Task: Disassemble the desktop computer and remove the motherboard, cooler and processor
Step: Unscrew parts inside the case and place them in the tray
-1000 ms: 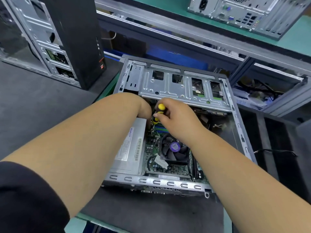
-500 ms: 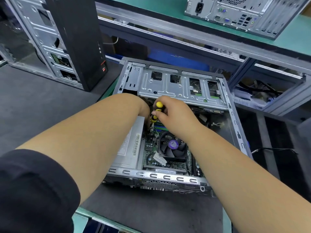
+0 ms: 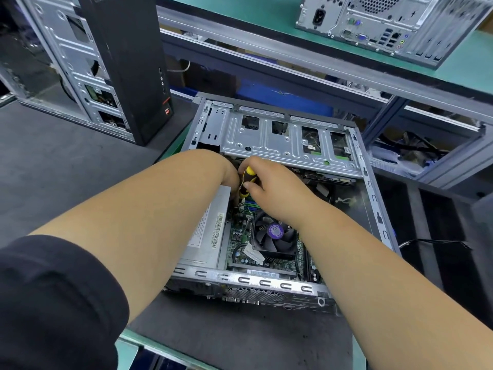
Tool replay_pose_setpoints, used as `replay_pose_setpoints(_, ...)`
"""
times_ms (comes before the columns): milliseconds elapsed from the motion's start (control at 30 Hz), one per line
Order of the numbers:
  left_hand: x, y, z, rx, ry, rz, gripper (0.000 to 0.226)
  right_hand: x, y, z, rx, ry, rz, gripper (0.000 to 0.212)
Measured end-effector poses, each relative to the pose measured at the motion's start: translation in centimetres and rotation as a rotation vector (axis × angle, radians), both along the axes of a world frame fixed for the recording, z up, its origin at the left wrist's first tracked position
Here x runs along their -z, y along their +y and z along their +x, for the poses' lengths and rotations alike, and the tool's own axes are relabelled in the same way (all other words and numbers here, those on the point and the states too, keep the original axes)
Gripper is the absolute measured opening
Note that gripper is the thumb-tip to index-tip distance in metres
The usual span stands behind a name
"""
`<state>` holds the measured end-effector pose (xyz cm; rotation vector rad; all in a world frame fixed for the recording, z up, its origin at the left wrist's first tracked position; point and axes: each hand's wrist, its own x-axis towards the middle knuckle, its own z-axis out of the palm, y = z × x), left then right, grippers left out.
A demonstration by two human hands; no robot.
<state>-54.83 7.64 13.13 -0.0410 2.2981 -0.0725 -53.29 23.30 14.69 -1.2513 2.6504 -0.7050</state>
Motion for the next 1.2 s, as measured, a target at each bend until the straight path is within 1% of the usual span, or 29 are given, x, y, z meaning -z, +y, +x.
replay_pose_setpoints(100,-0.5,-0.2,0.2,-0.047,0.014,-0.008,0.021,-0.1,-0.2,0.2,-0.013,0.040,0.013,0.016)
replay_pose_setpoints(167,-0.9,-0.4,0.2,-0.083,0.050,0.013,0.021,-0.1,-0.3,0.4,-0.009,0.102,0.009,0.027)
replay_pose_setpoints(233,-1.3,-0.5,0.3,-0.064,0.067,0.000,0.019,-0.2,-0.5,0.4,0.004,0.167,0.013,0.033)
replay_pose_setpoints(300,-1.4,-0.3,0.4,-0.045,0.046,-0.021,0.018,-0.1,-0.6,0.4,0.025,0.183,0.001,0.031)
replay_pose_setpoints(367,-1.3,0.0,0.3,-0.001,0.010,-0.019,0.015,0.1,-0.6,0.4,0.055,0.155,-0.044,0.027)
replay_pose_setpoints(467,-1.3,0.0,0.4,0.012,-0.014,0.011,0.021,0.0,-0.3,0.3,0.095,0.099,-0.100,0.029)
replay_pose_setpoints(633,-0.8,-0.1,0.3,0.013,0.008,0.005,0.020,-0.4,-0.1,-0.3,0.121,0.023,-0.146,0.027)
replay_pose_setpoints(733,-0.5,-0.2,0.1,0.014,0.004,0.019,0.034,-0.4,-0.3,-0.2,0.127,0.071,-0.127,0.023)
replay_pose_setpoints(800,-0.4,-0.1,0.1,0.010,-0.017,0.029,0.043,-0.2,-0.3,-0.1,0.108,0.107,-0.104,0.015)
replay_pose_setpoints(867,-0.4,0.0,0.1,-0.004,-0.020,0.033,0.045,-0.1,-0.2,0.0,0.052,0.133,-0.092,0.008)
replay_pose_setpoints(933,-0.4,-0.2,0.1,-0.020,-0.021,0.045,0.044,-0.2,-0.1,0.1,0.013,0.136,-0.096,0.008)
replay_pose_setpoints(967,-0.5,-0.4,0.0,-0.029,-0.014,0.049,0.042,-0.3,-0.1,0.1,0.006,0.144,-0.102,0.009)
replay_pose_setpoints(1067,-0.6,-0.8,0.0,-0.059,0.039,0.037,0.039,-0.4,-0.1,0.2,0.013,0.191,-0.088,0.020)
replay_pose_setpoints(1133,-0.5,-0.6,0.0,-0.034,0.025,0.026,0.041,-0.3,0.0,0.3,0.016,0.224,-0.071,0.021)
replay_pose_setpoints(1200,-0.3,-0.3,0.0,-0.015,0.005,0.011,0.038,-0.2,0.0,0.4,0.029,0.213,-0.074,0.021)
